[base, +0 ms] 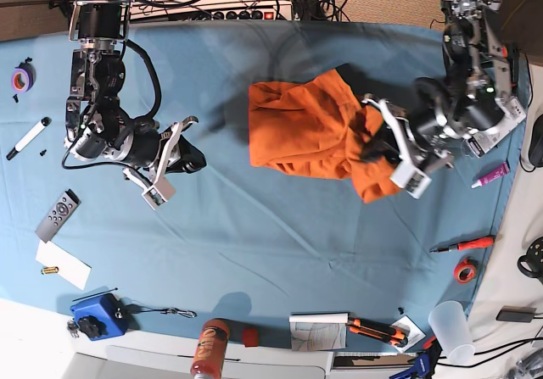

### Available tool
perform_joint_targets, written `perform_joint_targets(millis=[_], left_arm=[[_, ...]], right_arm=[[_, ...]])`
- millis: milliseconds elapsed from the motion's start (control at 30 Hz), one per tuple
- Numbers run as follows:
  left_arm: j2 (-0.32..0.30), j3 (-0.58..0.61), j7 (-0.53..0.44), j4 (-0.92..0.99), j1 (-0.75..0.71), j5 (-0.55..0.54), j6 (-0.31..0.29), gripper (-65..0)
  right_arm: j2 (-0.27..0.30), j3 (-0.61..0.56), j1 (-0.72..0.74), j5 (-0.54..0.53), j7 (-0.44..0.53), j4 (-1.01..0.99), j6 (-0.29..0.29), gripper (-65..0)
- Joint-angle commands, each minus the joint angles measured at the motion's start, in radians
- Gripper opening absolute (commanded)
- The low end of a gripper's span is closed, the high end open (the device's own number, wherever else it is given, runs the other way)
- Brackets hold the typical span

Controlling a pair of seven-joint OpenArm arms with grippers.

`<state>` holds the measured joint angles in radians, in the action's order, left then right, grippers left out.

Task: Layout the t-shirt on the table in an organized manner, then fold the t-shirt properly
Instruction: 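Press and tuck the bunched shirt with the left gripper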

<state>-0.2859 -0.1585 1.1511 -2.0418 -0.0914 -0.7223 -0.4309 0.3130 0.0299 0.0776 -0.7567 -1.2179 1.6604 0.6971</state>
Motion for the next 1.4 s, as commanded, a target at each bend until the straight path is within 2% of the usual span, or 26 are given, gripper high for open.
perform_joint_targets(millis=[0, 233, 367, 433, 567, 667, 733, 967, 1067, 1133, 1200, 1300, 1367], left_arm=[[0.003, 0.026, -0.030, -0.016, 0.011, -0.009, 0.003, -65.0], [0.075, 0.197, -0.078, -0.016, 0.042, 0.175, 0.100, -65.0], [0.118, 0.284, -0.106, -0.014, 0.065, 0.305, 0.122, -65.0], [0.135, 0.327, -0.131, -0.003, 0.072, 0.371, 0.155, -65.0], [0.156, 0.404, -0.158, 0.019, 0.072, 0.474, 0.161, -64.4], [0.156, 0.446, -0.175, 0.019, 0.072, 0.483, 0.161, -44.7], [0.156, 0.470, -0.190, 0.019, 0.072, 0.483, 0.161, -38.5], [0.239, 0.494, -0.184, -0.036, 0.075, 0.476, 0.164, -38.5], [0.243, 0.494, -0.172, -0.135, 0.077, 0.491, 0.204, -38.6], [0.244, 0.494, -0.173, -0.216, 0.072, 0.577, 0.231, -38.6], [0.243, 0.494, -0.176, -0.291, 0.068, 0.718, 0.280, -38.9], [0.222, 0.491, -0.181, -0.314, 0.066, 0.927, 0.388, -44.8], [0.196, 0.468, -0.183, -0.279, 0.061, 0.971, 0.417, -50.8]], right_arm=[[0.011, 0.005, 0.019, -0.011, 0.026, 0.015, 0.001, -60.3], [0.011, 0.005, 0.019, 0.025, 0.039, 0.015, -0.007, -60.4], [0.011, 0.005, 0.019, 0.025, 0.041, 0.015, -0.010, -60.4], [0.011, 0.005, 0.019, 0.025, 0.041, 0.015, -0.010, -60.3], [0.011, 0.005, 0.019, 0.025, 0.041, 0.015, -0.010, -60.3], [0.011, 0.005, 0.019, 0.025, 0.041, 0.015, -0.010, -60.4], [0.011, 0.005, 0.019, 0.025, 0.041, 0.015, -0.010, -60.3], [0.011, 0.005, 0.019, 0.051, 0.049, 0.015, -0.010, -60.3], [0.011, 0.005, 0.019, 0.051, 0.048, 0.015, -0.010, -60.3], [0.011, 0.005, 0.019, 0.052, 0.048, 0.015, -0.010, -60.3], [0.011, 0.005, 0.019, 0.051, 0.048, 0.015, -0.010, -60.3], [0.011, 0.005, 0.019, 0.051, 0.048, 0.015, -0.010, -60.3], [0.011, 0.005, 0.019, 0.051, 0.048, 0.015, -0.010, -60.3]])
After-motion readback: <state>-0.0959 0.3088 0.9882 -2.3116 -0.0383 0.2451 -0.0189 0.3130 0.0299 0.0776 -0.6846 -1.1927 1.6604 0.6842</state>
